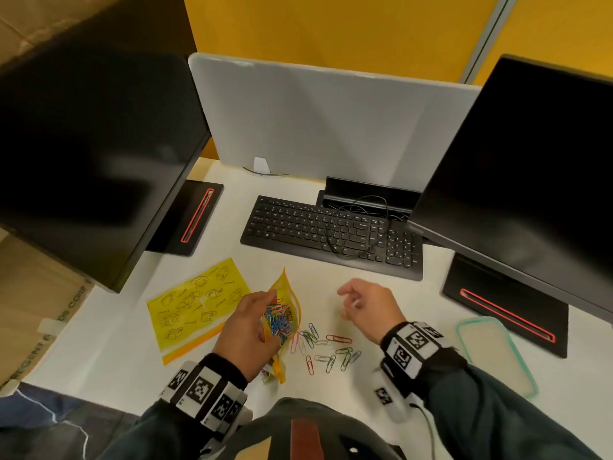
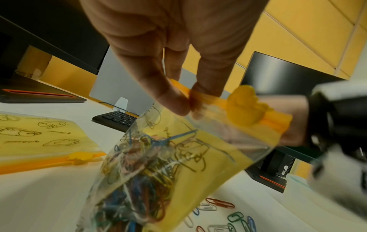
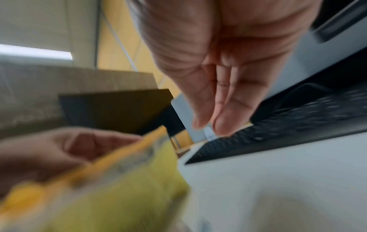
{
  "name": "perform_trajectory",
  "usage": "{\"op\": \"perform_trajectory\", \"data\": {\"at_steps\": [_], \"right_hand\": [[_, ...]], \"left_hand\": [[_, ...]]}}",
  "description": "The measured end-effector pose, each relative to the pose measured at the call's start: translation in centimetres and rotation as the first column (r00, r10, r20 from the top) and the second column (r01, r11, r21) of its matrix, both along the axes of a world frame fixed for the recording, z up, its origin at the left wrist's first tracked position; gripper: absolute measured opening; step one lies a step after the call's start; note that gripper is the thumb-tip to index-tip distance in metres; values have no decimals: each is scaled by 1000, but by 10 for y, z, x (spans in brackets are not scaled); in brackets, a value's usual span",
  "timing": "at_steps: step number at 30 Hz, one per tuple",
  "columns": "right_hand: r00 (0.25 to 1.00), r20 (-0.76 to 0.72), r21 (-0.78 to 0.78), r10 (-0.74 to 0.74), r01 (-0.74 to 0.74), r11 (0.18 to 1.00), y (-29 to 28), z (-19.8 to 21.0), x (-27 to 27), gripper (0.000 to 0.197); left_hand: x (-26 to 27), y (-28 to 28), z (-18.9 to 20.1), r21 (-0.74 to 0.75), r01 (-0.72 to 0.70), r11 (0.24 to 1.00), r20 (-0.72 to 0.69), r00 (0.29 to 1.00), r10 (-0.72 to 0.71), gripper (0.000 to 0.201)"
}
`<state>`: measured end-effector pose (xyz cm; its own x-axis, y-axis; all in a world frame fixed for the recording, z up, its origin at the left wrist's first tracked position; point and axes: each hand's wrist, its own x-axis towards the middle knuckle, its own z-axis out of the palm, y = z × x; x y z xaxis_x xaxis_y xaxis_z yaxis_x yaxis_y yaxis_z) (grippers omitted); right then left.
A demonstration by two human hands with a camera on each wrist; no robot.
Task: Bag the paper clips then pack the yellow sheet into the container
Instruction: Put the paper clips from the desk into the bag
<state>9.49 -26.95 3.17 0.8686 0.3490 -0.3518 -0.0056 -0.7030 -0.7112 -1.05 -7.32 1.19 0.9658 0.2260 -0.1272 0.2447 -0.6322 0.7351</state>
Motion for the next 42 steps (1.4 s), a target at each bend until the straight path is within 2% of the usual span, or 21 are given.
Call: {"op": "perform_trajectory", "data": {"at_steps": [2, 3, 4, 6, 9, 14, 16, 18, 19, 20, 22, 23, 24, 25, 28, 31, 35, 38, 42], "right_hand": [[983, -98, -266, 152, -173, 948, -23, -17, -6, 53], [969, -142, -338, 202, -239, 910, -29, -24, -10, 65], [959, -166, -374, 230, -277, 885, -31, -31, -16, 72], [956, -152, -394, 251, -292, 872, -28, -42, -23, 72], [963, -70, -362, 262, -269, 893, -10, -57, -25, 53], [981, -29, -170, 189, -191, 967, 15, -62, -19, 28], [985, -7, -80, 174, -174, 981, 18, -61, -15, 29], [959, 24, -88, 282, -279, 956, 19, -59, -16, 29], [916, 48, -150, 399, -388, 909, 21, -58, -17, 31], [843, 68, -242, 534, -506, 828, 22, -59, -20, 37], [628, 146, -378, 765, -679, 629, 27, -62, -26, 43], [523, 184, -410, 833, -729, 548, 29, -67, -28, 42], [452, 188, -435, 872, -757, 487, 31, -71, -28, 41], [418, 164, -456, 893, -771, 445, 31, -75, -28, 40], [432, 99, -530, 897, -740, 415, 21, -72, -19, 47], [493, 125, -513, 861, -711, 481, 5, -66, -7, 49], [615, 115, -463, 780, -661, 590, -15, -62, 5, 71], [655, 14, -494, 755, -652, 575, -13, -63, 9, 81], [659, 58, -490, 750, -635, 597, 3, -65, 9, 59]], "left_hand": [[1, -1, 0, -8, 13, 1000, -5, 1000, -13, 71], [2, -1, 0, -14, 19, 1000, -5, 1000, -19, 71], [3, -2, 0, -19, 23, 1000, -3, 1000, -23, 71], [3, -2, -1, -26, 25, 999, -6, 1000, -25, 71], [3, -4, 0, -28, 26, 999, -5, 1000, -26, 70], [1, -1, 3, 3, 13, 1000, 6, 1000, -13, 69], [0, 1, 4, 1, 6, 1000, 14, 1000, -6, 69], [-2, 3, 4, -2, -6, 1000, 18, 1000, 6, 69], [-2, 3, 4, -6, -15, 1000, 20, 1000, 15, 70], [-2, 3, 4, -11, -22, 1000, 23, 999, 22, 70], [-1, 2, 5, -12, -27, 1000, 29, 999, 28, 69], [0, 1, 5, -7, -23, 1000, 30, 999, 24, 69], [0, 1, 6, -3, -19, 1000, 28, 999, 19, 68], [-1, 0, 6, -2, -18, 1000, 26, 1000, 18, 68], [-3, 2, 6, -9, -34, 999, 26, 999, 35, 69], [-4, 3, 5, -15, -46, 999, 14, 999, 46, 70], [-3, 2, 4, -5, -44, 999, -1, 999, 44, 71], [-2, 1, 5, -7, -43, 999, -5, 999, 43, 70], [-3, 0, 7, -13, -45, 999, 1, 999, 45, 69]]}}
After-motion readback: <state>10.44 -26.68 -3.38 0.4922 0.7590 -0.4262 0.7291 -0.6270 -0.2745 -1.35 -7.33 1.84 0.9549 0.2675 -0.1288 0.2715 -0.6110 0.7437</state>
